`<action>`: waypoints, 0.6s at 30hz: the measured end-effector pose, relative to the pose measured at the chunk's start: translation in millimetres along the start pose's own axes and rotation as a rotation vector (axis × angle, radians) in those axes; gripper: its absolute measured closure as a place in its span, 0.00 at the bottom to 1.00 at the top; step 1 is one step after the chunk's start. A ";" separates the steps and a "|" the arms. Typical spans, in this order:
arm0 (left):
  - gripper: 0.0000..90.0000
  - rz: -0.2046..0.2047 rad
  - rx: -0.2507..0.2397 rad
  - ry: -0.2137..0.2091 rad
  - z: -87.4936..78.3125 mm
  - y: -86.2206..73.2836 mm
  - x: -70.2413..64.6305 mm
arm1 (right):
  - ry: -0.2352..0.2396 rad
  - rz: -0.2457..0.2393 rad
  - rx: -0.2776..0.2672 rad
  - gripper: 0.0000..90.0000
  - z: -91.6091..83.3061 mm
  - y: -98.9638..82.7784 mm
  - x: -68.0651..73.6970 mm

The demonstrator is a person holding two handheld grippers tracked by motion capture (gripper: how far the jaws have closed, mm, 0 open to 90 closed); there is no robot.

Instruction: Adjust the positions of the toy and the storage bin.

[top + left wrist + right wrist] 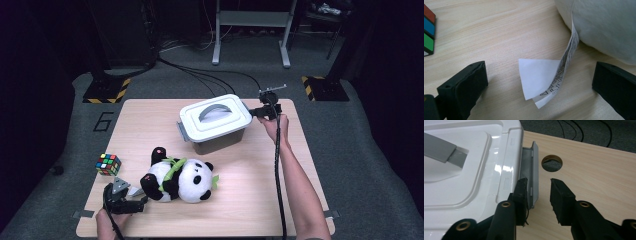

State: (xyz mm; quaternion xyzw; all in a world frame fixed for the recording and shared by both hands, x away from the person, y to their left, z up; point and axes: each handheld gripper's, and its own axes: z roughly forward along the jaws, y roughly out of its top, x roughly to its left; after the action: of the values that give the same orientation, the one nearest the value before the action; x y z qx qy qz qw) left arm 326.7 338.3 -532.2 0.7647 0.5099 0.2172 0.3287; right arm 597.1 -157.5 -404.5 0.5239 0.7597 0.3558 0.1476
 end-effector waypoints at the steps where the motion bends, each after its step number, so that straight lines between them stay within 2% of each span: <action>1: 0.00 0.000 0.000 0.000 0.0 0.0 0.0 | 0.017 -0.005 0.004 0.82 0.1 -0.1 -0.8; 2: 0.00 0.000 0.000 0.000 0.0 0.0 0.0 | 0.017 -0.005 0.004 0.82 0.1 -0.1 -0.8; 3: 0.00 0.000 0.000 0.000 0.0 0.0 0.0 | 0.014 -0.010 0.015 0.89 1.2 -0.1 0.6; 5: 0.00 0.000 0.000 0.000 0.0 0.0 0.1 | 0.009 -0.007 0.033 0.92 3.6 -0.9 2.3; 7: 0.00 0.000 -0.001 0.000 0.1 -0.1 0.0 | 0.006 -0.009 0.043 0.91 8.0 -4.6 2.4; 11: 0.00 0.000 0.000 0.000 0.0 0.0 0.0 | 0.004 0.015 0.022 0.92 7.0 -8.2 2.4; 18: 0.00 0.000 0.000 0.000 0.0 0.0 0.1 | -0.017 0.020 0.022 0.92 -1.7 -12.9 4.5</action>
State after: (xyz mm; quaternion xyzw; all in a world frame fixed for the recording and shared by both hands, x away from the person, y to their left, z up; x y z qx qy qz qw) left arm 326.7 338.3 -532.2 0.7648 0.5099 0.2171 0.3287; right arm 585.3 -156.7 -411.6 0.5360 0.7570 0.3445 0.1449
